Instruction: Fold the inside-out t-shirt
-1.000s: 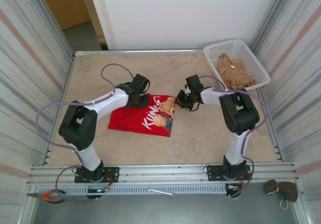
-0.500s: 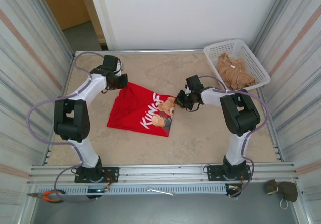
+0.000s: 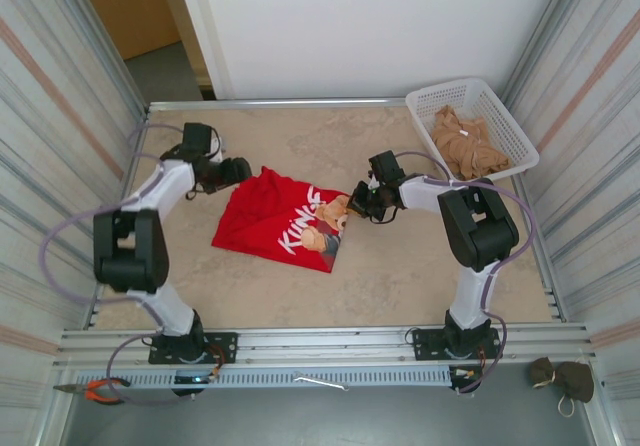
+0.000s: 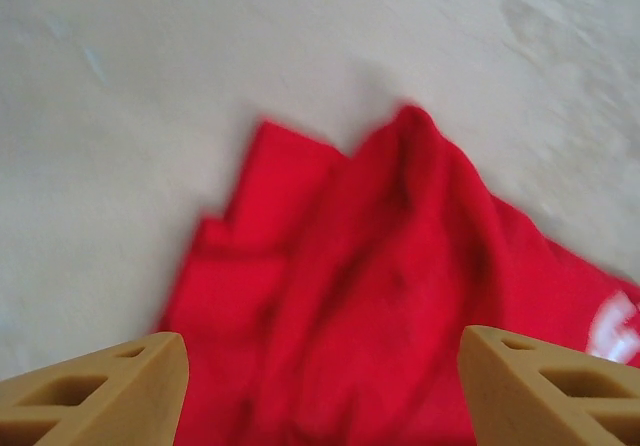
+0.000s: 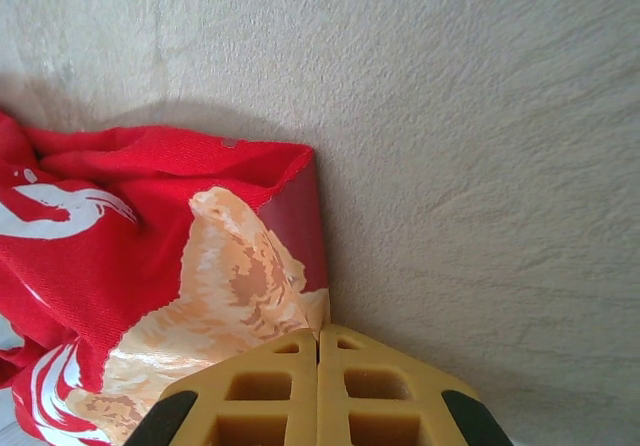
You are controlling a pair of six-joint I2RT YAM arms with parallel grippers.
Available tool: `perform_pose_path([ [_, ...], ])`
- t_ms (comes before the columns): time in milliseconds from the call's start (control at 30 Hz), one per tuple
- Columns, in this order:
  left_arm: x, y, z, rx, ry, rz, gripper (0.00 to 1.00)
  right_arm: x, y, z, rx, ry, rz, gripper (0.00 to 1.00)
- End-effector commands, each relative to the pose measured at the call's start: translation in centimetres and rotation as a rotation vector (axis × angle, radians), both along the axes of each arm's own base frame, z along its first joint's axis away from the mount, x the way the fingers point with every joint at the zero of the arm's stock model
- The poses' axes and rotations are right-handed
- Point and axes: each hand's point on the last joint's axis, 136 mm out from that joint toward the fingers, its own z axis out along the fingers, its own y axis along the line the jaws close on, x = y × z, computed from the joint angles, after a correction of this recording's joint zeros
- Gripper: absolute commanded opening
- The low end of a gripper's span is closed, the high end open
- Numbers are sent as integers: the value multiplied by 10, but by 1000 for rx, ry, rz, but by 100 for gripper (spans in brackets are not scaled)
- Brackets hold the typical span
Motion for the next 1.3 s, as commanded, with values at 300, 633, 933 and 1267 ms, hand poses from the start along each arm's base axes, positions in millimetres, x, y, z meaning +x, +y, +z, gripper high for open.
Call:
perform_pose_path([
  [300,-85,-54,-77,-174,176,118,73,-61,-59,8,-147,13,-121,0],
  [633,19,-129,-72,-184,131,-155,69,-165,-69,2,-260,-5,-129,6],
  [933,58,-110,1,-95,-24,-221,73,-151,-77,82,-243,-152,-53,47],
  [1267,41,-110,15,74,-39,-400,72,-14,-48,132,-269,-277,287,46],
])
